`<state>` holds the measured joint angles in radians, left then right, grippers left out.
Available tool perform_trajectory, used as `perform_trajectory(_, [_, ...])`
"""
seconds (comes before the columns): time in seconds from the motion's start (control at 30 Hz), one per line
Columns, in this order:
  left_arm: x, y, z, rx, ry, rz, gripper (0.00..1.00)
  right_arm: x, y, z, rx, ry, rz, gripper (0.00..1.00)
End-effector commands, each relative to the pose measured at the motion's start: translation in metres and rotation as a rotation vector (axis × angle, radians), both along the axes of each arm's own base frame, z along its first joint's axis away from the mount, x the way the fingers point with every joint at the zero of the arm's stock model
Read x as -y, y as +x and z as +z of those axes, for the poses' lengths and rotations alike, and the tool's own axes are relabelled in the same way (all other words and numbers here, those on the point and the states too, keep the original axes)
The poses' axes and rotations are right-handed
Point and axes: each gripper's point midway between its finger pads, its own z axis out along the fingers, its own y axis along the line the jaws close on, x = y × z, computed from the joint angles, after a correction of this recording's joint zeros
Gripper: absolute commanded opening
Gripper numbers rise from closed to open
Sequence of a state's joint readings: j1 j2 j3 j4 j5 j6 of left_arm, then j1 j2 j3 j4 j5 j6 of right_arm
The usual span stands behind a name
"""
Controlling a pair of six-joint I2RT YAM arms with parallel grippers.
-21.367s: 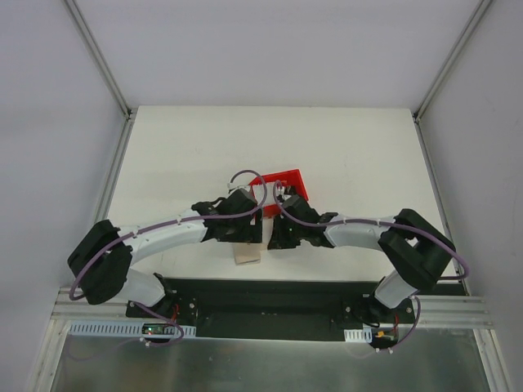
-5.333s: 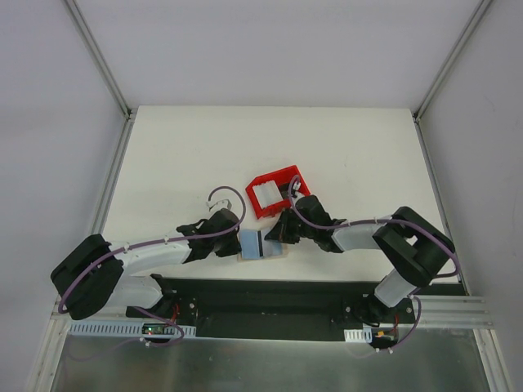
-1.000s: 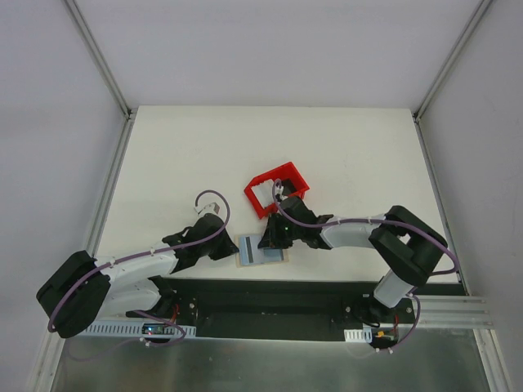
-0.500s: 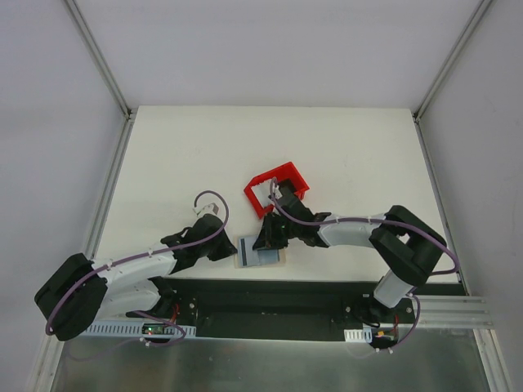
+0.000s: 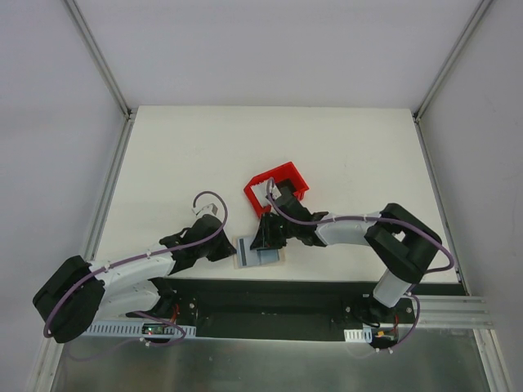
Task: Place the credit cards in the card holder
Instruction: Insert the credit card into the card holder, then turn over the card slot in the card holder.
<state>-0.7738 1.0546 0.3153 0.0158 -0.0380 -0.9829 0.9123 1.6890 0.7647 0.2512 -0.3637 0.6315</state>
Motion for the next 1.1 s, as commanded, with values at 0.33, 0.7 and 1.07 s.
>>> perform_trajectory(0.33, [0.000,0.003,0.009,0.048,-0.006,-0.004,0.00,0.045,0.024,0.035,0.241,-0.129,-0.068,0.34])
perform_trajectory(0.7, [0.010,0.007,0.036,0.090,-0.059,-0.035,0.00,0.035,0.012,0.044,0.236,-0.144,0.013,0.31])
perform_trajectory(1.07, [0.013,0.007,0.045,0.095,-0.102,-0.019,0.00,-0.005,-0.003,0.038,0.254,-0.168,0.107,0.48])
